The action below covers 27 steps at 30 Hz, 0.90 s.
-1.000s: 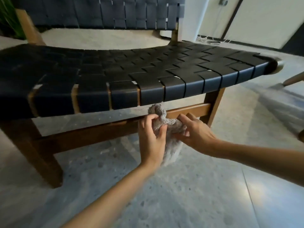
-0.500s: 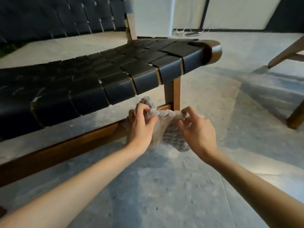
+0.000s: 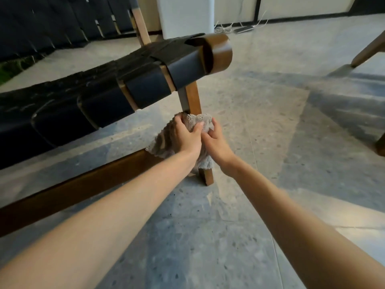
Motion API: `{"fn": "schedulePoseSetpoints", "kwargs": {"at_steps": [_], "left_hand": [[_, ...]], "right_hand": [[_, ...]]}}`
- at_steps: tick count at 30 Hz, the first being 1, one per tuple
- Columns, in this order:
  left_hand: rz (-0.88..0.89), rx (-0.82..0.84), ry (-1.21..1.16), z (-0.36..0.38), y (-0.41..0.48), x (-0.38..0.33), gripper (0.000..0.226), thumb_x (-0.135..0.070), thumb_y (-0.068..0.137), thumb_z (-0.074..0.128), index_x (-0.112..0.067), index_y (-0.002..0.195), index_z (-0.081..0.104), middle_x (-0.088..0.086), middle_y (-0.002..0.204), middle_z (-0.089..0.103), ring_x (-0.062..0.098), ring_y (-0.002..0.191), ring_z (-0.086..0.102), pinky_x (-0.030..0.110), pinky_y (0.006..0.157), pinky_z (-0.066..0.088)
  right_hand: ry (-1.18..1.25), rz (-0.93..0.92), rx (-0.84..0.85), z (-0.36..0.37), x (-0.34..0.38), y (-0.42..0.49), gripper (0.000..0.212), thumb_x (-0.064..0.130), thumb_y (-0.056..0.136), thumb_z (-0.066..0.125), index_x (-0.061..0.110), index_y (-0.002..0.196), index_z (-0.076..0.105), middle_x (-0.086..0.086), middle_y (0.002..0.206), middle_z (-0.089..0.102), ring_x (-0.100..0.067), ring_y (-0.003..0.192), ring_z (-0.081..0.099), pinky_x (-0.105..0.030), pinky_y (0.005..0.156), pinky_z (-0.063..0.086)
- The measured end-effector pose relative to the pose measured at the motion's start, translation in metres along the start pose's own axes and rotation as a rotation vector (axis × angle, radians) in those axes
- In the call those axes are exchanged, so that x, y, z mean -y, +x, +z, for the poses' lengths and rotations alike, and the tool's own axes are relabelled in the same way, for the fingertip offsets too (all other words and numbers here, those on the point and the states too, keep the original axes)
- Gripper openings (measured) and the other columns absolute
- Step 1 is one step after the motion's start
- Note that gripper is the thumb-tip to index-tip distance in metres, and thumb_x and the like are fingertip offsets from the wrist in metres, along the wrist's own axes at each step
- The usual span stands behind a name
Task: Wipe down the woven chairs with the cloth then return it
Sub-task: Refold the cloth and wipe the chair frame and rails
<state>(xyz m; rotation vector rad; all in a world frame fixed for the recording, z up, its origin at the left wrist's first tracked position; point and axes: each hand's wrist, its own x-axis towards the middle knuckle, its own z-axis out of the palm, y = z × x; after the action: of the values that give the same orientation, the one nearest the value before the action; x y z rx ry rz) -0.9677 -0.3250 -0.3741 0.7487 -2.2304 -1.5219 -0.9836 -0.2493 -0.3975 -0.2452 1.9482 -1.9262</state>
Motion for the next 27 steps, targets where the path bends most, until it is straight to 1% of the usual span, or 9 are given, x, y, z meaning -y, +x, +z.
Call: {"fn": "schedulePoseSetpoints", "kwargs": {"at_steps": [2, 4, 7, 11, 13, 15, 20, 24, 27], "left_hand": [[-0.008, -0.041, 0.005, 0.003, -0.001, 0.0, 0.054, -0.029, 0.09, 0.062, -0.016, 0.139, 0.042, 0.006, 0.138, 0.05, 0.022, 0.128, 0.046, 0.038, 0.105, 0.04], [-0.019, -0.058, -0.072, 0.001, -0.002, 0.002, 0.045, -0.026, 0.089, 0.064, -0.015, 0.131, 0.053, 0.004, 0.126, 0.06, 0.02, 0.118, 0.055, 0.037, 0.099, 0.046], [-0.025, -0.021, -0.225, -0.008, -0.001, 0.0, 0.025, -0.026, 0.091, 0.062, -0.016, 0.113, 0.066, -0.002, 0.106, 0.068, 0.011, 0.098, 0.063, 0.034, 0.092, 0.051], [0.063, 0.099, -0.337, -0.024, 0.007, -0.004, 0.02, -0.025, 0.097, 0.051, -0.024, 0.113, 0.063, -0.002, 0.115, 0.067, 0.012, 0.109, 0.061, 0.041, 0.1, 0.047], [0.124, 0.136, -0.352, -0.028, 0.013, -0.012, 0.026, -0.022, 0.099, 0.046, -0.02, 0.122, 0.058, -0.001, 0.122, 0.063, 0.01, 0.115, 0.058, 0.038, 0.104, 0.044], [0.155, 0.134, -0.358, -0.031, 0.019, -0.02, 0.032, -0.021, 0.099, 0.046, -0.017, 0.131, 0.052, 0.001, 0.13, 0.058, 0.011, 0.121, 0.053, 0.037, 0.107, 0.041], [0.198, 0.085, -0.404, -0.03, 0.021, -0.029, 0.022, -0.015, 0.098, 0.048, -0.015, 0.118, 0.057, 0.005, 0.128, 0.059, 0.013, 0.12, 0.053, 0.034, 0.107, 0.041], [0.245, 0.045, -0.319, -0.024, 0.022, -0.019, 0.021, -0.018, 0.098, 0.05, -0.016, 0.116, 0.058, 0.006, 0.124, 0.061, 0.016, 0.119, 0.054, 0.041, 0.103, 0.044], [0.246, 0.043, -0.309, -0.02, 0.017, -0.005, 0.014, -0.018, 0.096, 0.052, -0.022, 0.107, 0.06, -0.001, 0.112, 0.066, 0.01, 0.108, 0.06, 0.04, 0.099, 0.048]], "right_hand": [[-0.021, -0.01, 0.016, -0.003, 0.0, 0.003, 0.047, 0.016, 0.102, 0.04, 0.015, 0.147, 0.026, -0.009, 0.139, 0.05, -0.015, 0.116, 0.057, -0.02, 0.084, 0.05], [-0.034, -0.078, -0.005, -0.004, 0.001, 0.004, 0.03, 0.008, 0.101, 0.041, 0.014, 0.128, 0.05, -0.004, 0.115, 0.063, -0.007, 0.098, 0.063, -0.015, 0.074, 0.052], [0.006, -0.17, -0.021, -0.003, 0.011, 0.005, 0.032, 0.001, 0.099, 0.04, 0.022, 0.117, 0.057, 0.012, 0.098, 0.064, 0.009, 0.083, 0.063, -0.009, 0.067, 0.049], [0.003, -0.266, -0.008, 0.0, 0.033, 0.01, 0.045, -0.002, 0.098, 0.037, 0.016, 0.137, 0.047, 0.014, 0.111, 0.061, 0.014, 0.095, 0.059, -0.007, 0.077, 0.048], [0.002, -0.307, 0.002, 0.003, 0.046, 0.011, 0.054, -0.005, 0.096, 0.034, 0.016, 0.146, 0.037, 0.002, 0.135, 0.054, -0.001, 0.12, 0.052, -0.017, 0.097, 0.045], [0.018, -0.363, 0.01, 0.005, 0.056, 0.013, 0.057, -0.005, 0.096, 0.032, 0.018, 0.148, 0.033, -0.002, 0.148, 0.042, -0.012, 0.133, 0.042, -0.02, 0.105, 0.039], [0.001, -0.451, -0.011, 0.008, 0.067, 0.019, 0.046, 0.009, 0.103, 0.032, 0.013, 0.149, 0.03, 0.001, 0.155, 0.033, -0.008, 0.14, 0.031, -0.008, 0.103, 0.031], [-0.009, -0.463, -0.017, 0.012, 0.059, 0.02, 0.049, 0.002, 0.103, 0.03, 0.012, 0.15, 0.027, -0.001, 0.152, 0.036, 0.01, 0.118, 0.044, -0.001, 0.091, 0.037], [-0.035, -0.446, -0.032, 0.01, 0.049, 0.02, 0.052, 0.003, 0.103, 0.029, 0.019, 0.152, 0.023, 0.003, 0.155, 0.031, 0.0, 0.134, 0.034, -0.008, 0.104, 0.033]]}}
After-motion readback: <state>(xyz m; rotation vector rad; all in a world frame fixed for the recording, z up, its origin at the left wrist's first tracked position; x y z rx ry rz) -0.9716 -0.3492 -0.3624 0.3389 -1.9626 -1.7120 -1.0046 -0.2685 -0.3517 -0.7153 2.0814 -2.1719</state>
